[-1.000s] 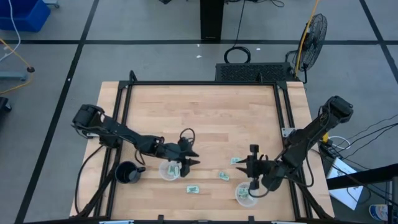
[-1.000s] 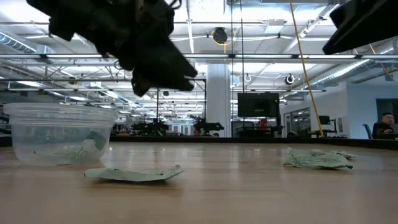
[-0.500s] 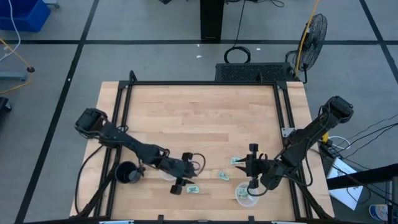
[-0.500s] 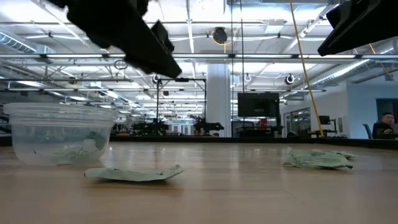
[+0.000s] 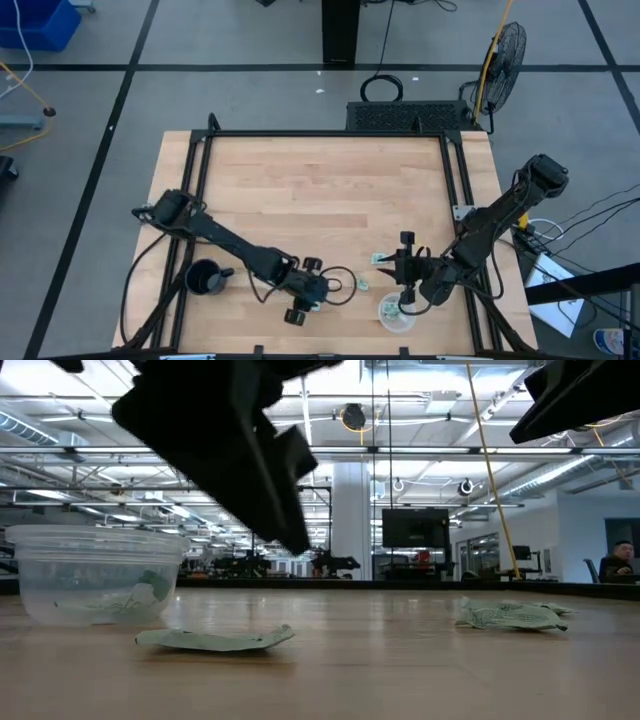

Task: Pick and place items into bin
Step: Put the stevia packet into the top transparent bin

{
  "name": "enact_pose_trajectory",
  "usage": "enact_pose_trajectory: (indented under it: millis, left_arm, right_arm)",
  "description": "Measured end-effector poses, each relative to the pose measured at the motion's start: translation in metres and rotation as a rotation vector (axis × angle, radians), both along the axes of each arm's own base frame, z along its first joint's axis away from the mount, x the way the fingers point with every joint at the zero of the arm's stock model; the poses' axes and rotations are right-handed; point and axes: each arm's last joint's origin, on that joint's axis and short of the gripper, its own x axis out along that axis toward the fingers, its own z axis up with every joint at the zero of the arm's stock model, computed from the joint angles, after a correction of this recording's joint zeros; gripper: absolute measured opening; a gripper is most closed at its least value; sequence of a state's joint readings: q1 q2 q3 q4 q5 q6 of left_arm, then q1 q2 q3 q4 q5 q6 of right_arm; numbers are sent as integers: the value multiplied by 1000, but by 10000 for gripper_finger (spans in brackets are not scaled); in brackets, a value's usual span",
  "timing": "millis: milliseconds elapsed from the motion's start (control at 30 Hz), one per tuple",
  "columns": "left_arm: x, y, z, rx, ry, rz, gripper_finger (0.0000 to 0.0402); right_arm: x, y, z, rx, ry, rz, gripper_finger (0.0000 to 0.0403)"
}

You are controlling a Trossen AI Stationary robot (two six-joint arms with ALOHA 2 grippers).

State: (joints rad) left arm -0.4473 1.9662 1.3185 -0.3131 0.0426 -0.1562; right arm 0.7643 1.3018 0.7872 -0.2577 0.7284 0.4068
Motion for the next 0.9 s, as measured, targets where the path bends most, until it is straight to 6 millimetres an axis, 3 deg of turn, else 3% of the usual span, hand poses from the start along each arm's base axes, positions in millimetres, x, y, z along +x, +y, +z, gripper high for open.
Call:
enact_pose_trajectory:
  millis: [667, 767, 900]
  left_arm:
    - [9, 1, -35, 41, 101, 66, 155]
    - [9, 2, -35, 40, 102, 70, 133]
    - [9, 2, -35, 52, 98, 57, 65]
  right_arm:
    - [0, 0, -1, -10, 5, 6, 89]
    - [0, 0, -1, -11, 6, 6, 89]
    - [0, 0, 0, -9, 4, 6, 89]
